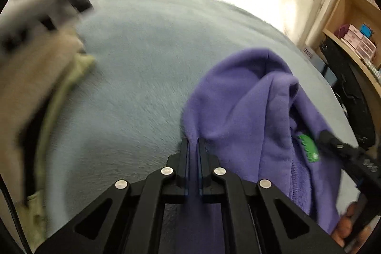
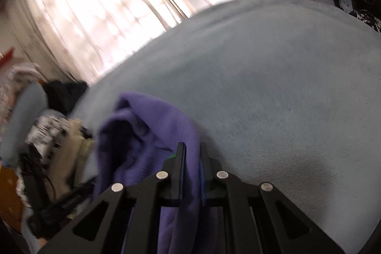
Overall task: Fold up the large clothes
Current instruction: 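Grasp the hood with both grippers and lift it, then fold the held hood over onto the folded hoodie body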
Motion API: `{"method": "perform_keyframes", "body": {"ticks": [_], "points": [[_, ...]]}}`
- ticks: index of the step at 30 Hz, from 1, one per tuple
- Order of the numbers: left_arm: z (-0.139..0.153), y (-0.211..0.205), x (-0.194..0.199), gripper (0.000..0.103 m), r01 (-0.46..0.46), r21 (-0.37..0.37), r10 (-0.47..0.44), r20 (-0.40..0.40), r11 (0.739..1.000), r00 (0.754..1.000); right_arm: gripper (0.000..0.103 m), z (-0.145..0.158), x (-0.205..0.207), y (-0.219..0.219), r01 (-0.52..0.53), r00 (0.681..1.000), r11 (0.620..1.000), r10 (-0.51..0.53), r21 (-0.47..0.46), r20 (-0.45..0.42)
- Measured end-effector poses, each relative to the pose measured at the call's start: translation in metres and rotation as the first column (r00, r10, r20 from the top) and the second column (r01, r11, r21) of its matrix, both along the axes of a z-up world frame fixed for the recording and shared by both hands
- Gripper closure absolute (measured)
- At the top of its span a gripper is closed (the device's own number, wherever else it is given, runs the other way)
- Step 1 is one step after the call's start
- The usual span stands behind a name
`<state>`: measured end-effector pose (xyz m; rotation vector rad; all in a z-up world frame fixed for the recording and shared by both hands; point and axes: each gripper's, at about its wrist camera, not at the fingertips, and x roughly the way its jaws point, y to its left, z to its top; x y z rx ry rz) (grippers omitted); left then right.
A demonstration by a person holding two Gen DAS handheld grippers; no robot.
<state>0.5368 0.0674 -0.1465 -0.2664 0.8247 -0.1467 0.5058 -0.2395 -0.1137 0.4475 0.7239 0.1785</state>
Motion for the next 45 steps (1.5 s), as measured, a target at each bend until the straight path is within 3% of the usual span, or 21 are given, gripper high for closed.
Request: {"method": "perform_keyframes", "body": {"ticks": [4, 7, 14, 19, 22, 29, 33, 37, 41, 45], "points": [[0.036, 0.001, -0.040, 0.101, -0.021, -0.020, 0.023, 0.129, 1.000, 0.991, 0.094, 0.027, -0.030, -0.010, -0.023, 0.989, 0.995, 0.009, 0.094, 0.150], [0.064, -0.005, -0.086, 0.101, -0.002, 0.032, -0.005, 0.220, 0.999, 0.975, 0.095, 0.049, -0.050, -0.005, -0.066, 0.974, 0.988, 0.033, 0.142, 0.225], [0.101, 0.011, -0.195, 0.101, 0.057, 0.038, -0.066, 0.292, 0.998, 0.954, 0.095, 0.083, -0.159, 0.000, -0.136, 0.948, 0.977, 0.080, 0.164, 0.307], [0.084, 0.034, -0.263, 0.100, 0.067, 0.020, -0.069, 0.193, 0.998, 0.979, 0.091, 0.081, -0.231, -0.014, -0.097, 0.969, 0.993, 0.080, 0.062, 0.233], [0.061, 0.041, -0.304, 0.100, 0.080, 0.014, -0.081, 0.096, 0.997, 0.992, 0.087, 0.069, -0.264, -0.008, -0.078, 0.988, 0.996, 0.082, -0.036, 0.130], [0.043, 0.033, -0.350, 0.100, 0.102, 0.026, -0.102, -0.002, 0.994, 0.995, 0.086, 0.060, -0.315, 0.018, -0.113, 0.993, 0.975, 0.118, -0.194, 0.013], [0.055, 0.040, -0.373, 0.099, 0.111, 0.012, -0.110, -0.020, 0.994, 0.994, 0.084, 0.067, -0.328, 0.019, -0.136, 0.991, 0.982, 0.136, -0.128, -0.009], [0.064, 0.047, -0.396, 0.090, 0.134, -0.100, -0.139, -0.040, 0.986, 0.990, 0.046, 0.072, -0.345, 0.017, -0.132, 0.991, 0.991, 0.131, -0.037, -0.020], [0.067, 0.045, -0.405, 0.060, 0.162, -0.177, -0.175, -0.057, 0.971, 0.983, 0.045, 0.071, -0.359, 0.016, -0.137, 0.989, 0.989, 0.139, 0.047, -0.044], [0.055, 0.047, -0.396, 0.059, 0.164, -0.278, -0.197, -0.096, 0.947, 0.976, 0.045, 0.058, -0.363, 0.016, -0.136, 0.984, 0.985, 0.147, 0.107, -0.103]]}}
